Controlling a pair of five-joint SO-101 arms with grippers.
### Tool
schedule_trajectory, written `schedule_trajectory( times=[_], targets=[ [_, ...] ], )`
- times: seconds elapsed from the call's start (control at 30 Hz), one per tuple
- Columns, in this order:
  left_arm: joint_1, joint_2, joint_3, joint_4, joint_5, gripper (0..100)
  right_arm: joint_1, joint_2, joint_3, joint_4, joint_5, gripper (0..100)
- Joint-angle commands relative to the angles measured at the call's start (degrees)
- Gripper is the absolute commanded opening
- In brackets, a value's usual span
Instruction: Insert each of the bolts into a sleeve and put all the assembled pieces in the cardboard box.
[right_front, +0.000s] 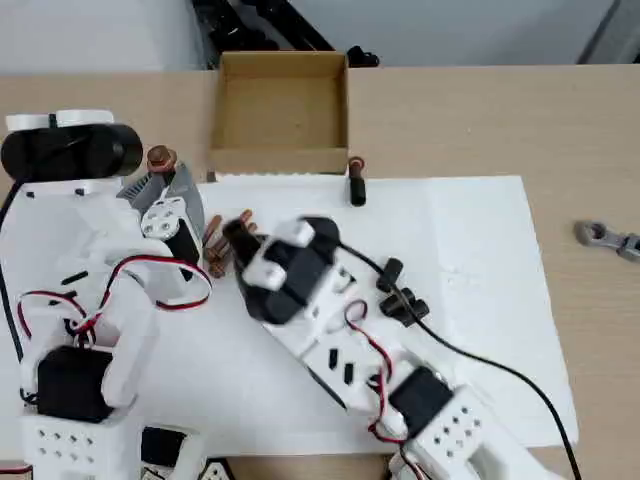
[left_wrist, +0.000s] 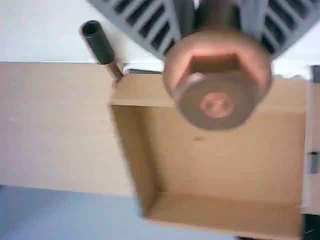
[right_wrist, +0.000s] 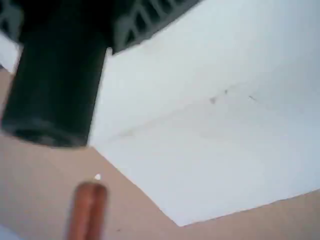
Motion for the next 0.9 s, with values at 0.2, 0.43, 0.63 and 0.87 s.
schedule_trajectory(
  times=[0.2,0.43,0.63,0.87],
  targets=[
    [6.59,-6.33,1.01,-0.18,2.20,1,3.82,-7.87,10.46,-2.86,3.43,0.2],
    [9.41,-6.95,5.58,-1.85,4.31,1,4.70,-7.96,10.37,-4.62,3.25,0.2],
    [9.32,-6.77,12.88,-12.40,8.53,1,4.70,-7.96,8.70,-5.05,-0.70,0.2],
    [9.32,-7.03,12.79,-13.27,9.14,1,4.70,-8.04,8.09,-5.67,-5.19,0.2]
  ],
)
